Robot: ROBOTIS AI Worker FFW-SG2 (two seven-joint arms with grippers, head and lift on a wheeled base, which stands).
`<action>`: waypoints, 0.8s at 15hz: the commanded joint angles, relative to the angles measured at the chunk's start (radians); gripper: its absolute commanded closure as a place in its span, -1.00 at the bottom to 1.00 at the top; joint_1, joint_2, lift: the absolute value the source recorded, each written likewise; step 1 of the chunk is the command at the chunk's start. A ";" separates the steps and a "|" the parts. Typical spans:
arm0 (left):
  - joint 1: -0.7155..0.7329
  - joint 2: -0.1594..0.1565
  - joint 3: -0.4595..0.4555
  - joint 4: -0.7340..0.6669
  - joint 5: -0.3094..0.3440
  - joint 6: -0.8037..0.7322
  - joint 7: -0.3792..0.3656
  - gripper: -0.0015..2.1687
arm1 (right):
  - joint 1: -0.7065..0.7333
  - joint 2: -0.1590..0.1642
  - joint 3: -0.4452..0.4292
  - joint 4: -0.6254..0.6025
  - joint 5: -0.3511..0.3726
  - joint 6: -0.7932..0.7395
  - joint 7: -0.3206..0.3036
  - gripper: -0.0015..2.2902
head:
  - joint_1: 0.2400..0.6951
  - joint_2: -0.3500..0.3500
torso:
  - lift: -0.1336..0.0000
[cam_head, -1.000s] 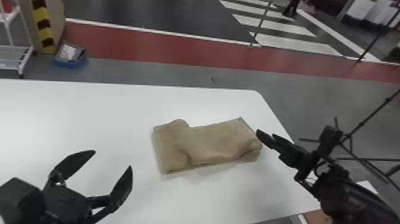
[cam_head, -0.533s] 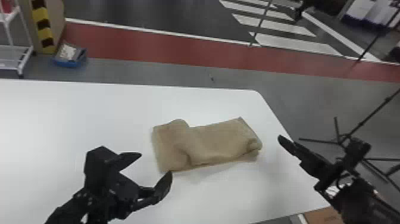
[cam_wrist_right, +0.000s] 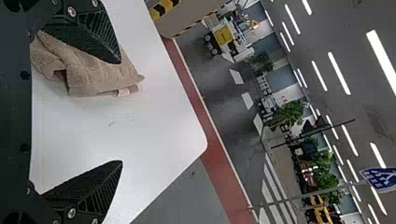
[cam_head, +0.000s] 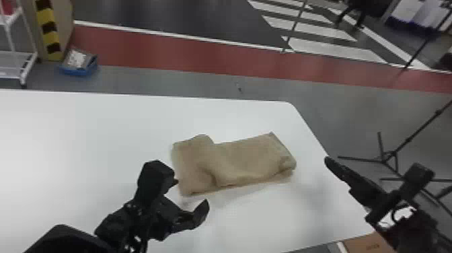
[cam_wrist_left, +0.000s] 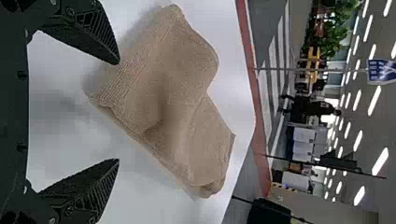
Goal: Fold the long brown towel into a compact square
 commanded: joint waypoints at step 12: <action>-0.051 -0.003 -0.096 0.096 -0.081 -0.059 0.253 -0.69 | 0.015 0.001 -0.010 0.001 -0.017 0.017 0.008 -0.88 | 1.00 -1.00 | -0.85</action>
